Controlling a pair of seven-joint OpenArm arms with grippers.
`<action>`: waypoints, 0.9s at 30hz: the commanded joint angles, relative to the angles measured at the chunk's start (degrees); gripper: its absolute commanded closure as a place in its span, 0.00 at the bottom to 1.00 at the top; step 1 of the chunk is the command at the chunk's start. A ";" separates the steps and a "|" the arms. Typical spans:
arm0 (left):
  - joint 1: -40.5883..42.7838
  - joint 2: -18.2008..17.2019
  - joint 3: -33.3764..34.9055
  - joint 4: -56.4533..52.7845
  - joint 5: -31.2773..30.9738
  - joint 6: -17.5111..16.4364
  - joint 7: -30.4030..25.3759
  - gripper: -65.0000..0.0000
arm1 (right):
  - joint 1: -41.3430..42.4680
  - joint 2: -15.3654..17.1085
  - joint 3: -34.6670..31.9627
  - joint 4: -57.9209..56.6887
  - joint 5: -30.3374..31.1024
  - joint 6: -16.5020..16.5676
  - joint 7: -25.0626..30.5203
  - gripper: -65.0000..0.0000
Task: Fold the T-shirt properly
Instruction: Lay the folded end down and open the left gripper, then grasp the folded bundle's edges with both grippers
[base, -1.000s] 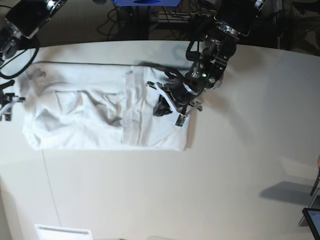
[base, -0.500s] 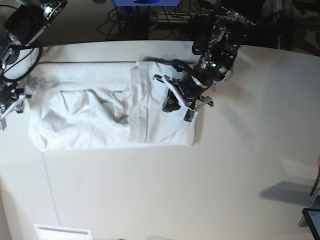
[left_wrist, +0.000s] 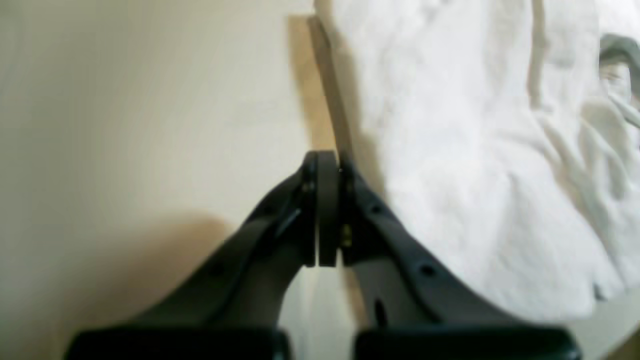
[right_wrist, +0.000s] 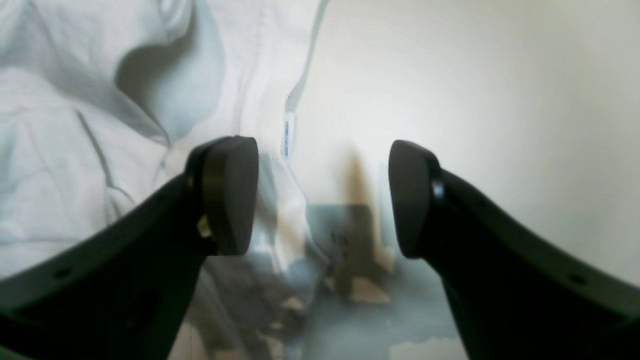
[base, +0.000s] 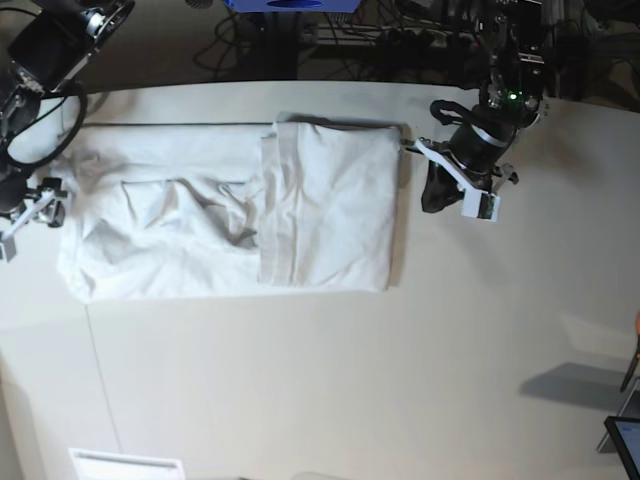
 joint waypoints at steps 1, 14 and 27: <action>0.24 -0.38 -2.24 -0.18 -2.84 -0.87 -1.16 1.00 | 1.35 1.22 0.20 1.05 2.09 0.12 -0.06 0.40; -5.65 -1.26 -15.69 -16.71 -15.94 -21.36 12.38 1.00 | 5.04 6.75 6.09 -17.77 17.04 0.12 -8.59 0.38; -10.04 0.06 -11.39 -21.19 -15.59 -22.90 13.61 1.00 | 4.25 8.69 5.65 -27.52 24.60 0.12 -10.08 0.39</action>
